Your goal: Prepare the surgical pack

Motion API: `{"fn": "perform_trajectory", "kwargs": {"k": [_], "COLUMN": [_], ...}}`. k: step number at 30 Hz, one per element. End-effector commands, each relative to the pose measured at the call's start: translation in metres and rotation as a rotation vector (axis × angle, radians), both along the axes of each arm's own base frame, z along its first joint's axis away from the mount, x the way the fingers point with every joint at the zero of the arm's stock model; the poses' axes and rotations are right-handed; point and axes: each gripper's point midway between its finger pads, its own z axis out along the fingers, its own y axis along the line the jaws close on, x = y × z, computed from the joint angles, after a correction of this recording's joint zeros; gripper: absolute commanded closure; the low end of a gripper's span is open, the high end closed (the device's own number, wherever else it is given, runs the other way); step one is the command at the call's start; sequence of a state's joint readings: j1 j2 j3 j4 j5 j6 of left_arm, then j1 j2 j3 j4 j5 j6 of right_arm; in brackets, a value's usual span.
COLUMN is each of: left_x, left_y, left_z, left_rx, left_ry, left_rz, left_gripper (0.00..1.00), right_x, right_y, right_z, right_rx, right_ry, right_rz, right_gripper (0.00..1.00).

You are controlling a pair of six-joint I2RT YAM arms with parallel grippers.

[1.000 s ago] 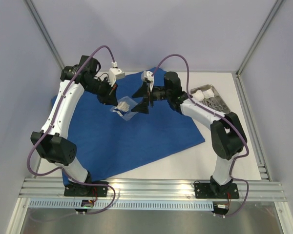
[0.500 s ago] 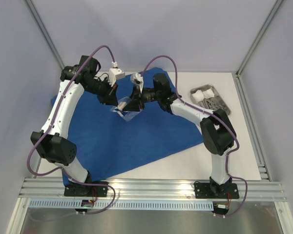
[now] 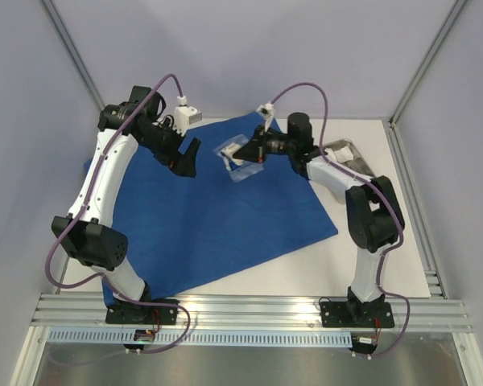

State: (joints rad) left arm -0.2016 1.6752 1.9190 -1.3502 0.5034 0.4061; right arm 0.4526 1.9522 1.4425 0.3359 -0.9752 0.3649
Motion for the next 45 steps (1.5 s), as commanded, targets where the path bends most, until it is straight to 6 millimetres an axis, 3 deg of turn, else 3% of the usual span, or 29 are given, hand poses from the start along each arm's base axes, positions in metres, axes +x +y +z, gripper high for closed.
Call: {"fn": "perform_trajectory", "kwargs": {"k": [1,3,4,5,6,8,10,16,21,32,33,37,41,45], "left_x": [-0.004,-0.002,-0.001,-0.001,-0.001,0.000,0.000,0.000,-0.002,0.000,0.000,0.000,0.000,-0.001], "left_y": [0.023,0.026,0.027,0.028,0.029,0.031,0.031,0.032,0.034,0.035,0.035,0.035,0.035,0.035], "left_z": [-0.001,-0.004,-0.006,-0.010,-0.014,-0.019,-0.022,-0.024,-0.022,-0.025,-0.025,-0.025,-0.024,-0.022], "left_rx": [0.111,0.122,0.128,0.134,0.140,0.149,0.153,0.152,0.158,0.163,0.163,0.163,0.162,0.161], "left_ry": [0.061,0.069,0.074,0.087,0.094,0.104,0.110,0.117,0.107,0.118,0.118,0.118,0.118,0.108], "left_rz": [0.147,0.173,0.176,0.178,0.181,0.190,0.189,0.189,0.188,0.196,0.196,0.196,0.194,0.191], "left_gripper": [0.00,0.00,0.00,0.00,0.00,0.00,0.00,0.00,0.00,0.00,0.00,0.00,0.00,0.00], "right_x": [0.075,0.083,0.096,0.089,0.097,0.088,0.089,0.083,0.079,0.074,0.070,0.071,0.079,0.078], "right_y": [-0.111,-0.158,-0.204,-0.224,-0.272,-0.305,-0.346,-0.402,-0.421,-0.424,-0.432,-0.435,-0.430,-0.426], "right_z": [0.009,-0.022,-0.030,-0.053,-0.054,-0.075,-0.077,-0.105,-0.127,-0.156,-0.161,-0.160,-0.162,-0.166], "right_rx": [0.061,0.076,0.106,0.139,0.200,0.249,0.268,0.293,0.302,0.393,0.403,0.483,0.468,0.453], "right_ry": [0.197,0.401,0.450,0.581,0.575,0.633,0.617,0.653,0.695,0.800,0.796,0.786,0.784,0.802], "right_rz": [-0.452,-0.602,-0.731,-0.805,-0.943,-1.071,-1.231,-1.548,-1.675,-1.732,-1.787,-1.803,-1.791,-1.796], "right_gripper": [1.00,0.99,0.99,1.00,1.00,1.00,1.00,1.00,1.00,0.99,1.00,0.99,0.94,0.81]}}
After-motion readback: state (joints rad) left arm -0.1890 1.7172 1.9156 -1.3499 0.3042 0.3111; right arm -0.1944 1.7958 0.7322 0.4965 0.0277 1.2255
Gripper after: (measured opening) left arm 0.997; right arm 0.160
